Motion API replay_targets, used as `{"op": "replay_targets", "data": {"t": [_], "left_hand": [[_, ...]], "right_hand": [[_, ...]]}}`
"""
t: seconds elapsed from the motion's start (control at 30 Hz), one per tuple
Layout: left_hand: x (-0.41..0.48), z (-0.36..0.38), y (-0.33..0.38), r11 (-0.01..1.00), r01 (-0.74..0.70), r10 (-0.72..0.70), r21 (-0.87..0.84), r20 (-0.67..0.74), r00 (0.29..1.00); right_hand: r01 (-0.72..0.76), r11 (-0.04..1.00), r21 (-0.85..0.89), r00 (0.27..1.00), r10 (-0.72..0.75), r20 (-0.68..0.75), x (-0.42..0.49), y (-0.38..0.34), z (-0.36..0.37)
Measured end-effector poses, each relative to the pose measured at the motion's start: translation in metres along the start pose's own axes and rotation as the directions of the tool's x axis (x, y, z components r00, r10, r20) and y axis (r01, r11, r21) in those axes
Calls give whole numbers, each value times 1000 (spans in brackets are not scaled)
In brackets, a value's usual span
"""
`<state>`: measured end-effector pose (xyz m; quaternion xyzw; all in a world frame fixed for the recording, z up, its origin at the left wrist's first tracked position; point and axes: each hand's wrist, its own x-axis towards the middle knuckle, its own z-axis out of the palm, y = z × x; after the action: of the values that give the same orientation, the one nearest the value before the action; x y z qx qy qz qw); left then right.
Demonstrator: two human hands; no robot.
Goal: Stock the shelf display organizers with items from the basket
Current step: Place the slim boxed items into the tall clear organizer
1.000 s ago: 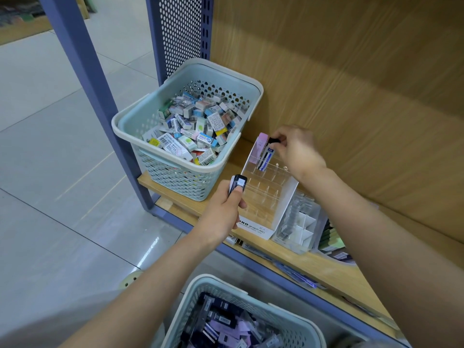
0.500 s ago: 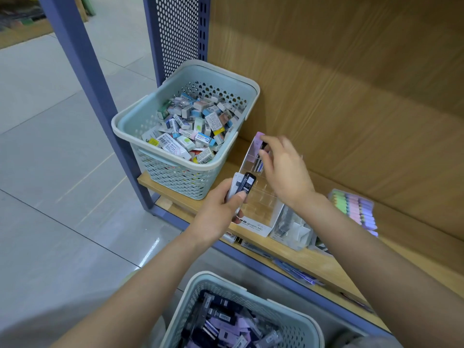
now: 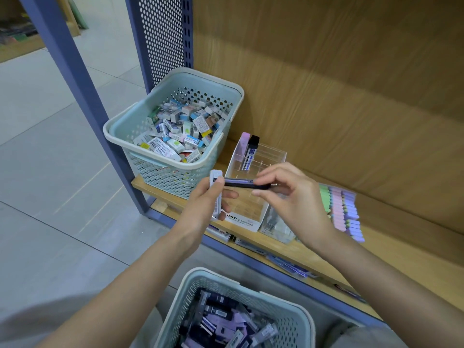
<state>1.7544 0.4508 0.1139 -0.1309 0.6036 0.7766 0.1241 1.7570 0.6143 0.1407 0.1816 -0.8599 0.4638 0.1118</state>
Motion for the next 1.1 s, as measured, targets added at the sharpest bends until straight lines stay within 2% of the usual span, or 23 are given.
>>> {"op": "replay_targets", "data": {"t": [0.17, 0.23, 0.3, 0.37, 0.4, 0.47, 0.53, 0.6, 0.7, 0.8, 0.9, 1.1], "left_hand": [[-6, 3, 2, 994, -57, 56, -92, -14, 998], [-8, 4, 2, 994, -89, 89, -65, -12, 996], [-9, 5, 3, 989, -149, 150, 14, -14, 989], [-11, 7, 5, 975, -211, 212, 70, -2, 977], [-11, 8, 7, 968, -235, 235, 85, 4, 972], [-11, 9, 9, 958, -270, 271, 99, 7, 963], [-9, 9, 10, 948, -295, 298, 120, -4, 955], [-7, 8, 8, 942, -297, 301, 155, -2, 954], [-4, 5, 3, 971, -215, 220, 106, -29, 975], [0, 0, -3, 980, -175, 178, 94, -29, 984], [4, -6, -10, 955, -207, 213, 212, -9, 977], [11, -10, -18, 940, -223, 228, 259, 9, 974]], "right_hand": [[174, 971, -165, 984, -164, 69, -20, 3, -1], [191, 960, -205, 977, -165, 135, -25, 0, -2], [49, 987, -154, 981, -19, 194, -29, -7, 0], [-228, 974, -3, 951, 224, 213, -30, -15, 2], [-354, 930, 102, 921, 327, 213, -29, -18, 4], [-511, 810, 289, 859, 467, 212, -24, -19, 2], [-552, 748, 369, 831, 531, 167, -16, -18, -4], [-487, 793, 367, 860, 508, 44, -2, -12, -12], [-363, 901, 236, 899, 406, -166, 28, 4, -18], [-289, 957, -32, 929, 273, -249, 60, 26, -15], [-200, 948, -248, 967, 150, -205, 82, 45, -6], [-132, 893, -430, 991, 124, -48, 100, 70, 11]]}}
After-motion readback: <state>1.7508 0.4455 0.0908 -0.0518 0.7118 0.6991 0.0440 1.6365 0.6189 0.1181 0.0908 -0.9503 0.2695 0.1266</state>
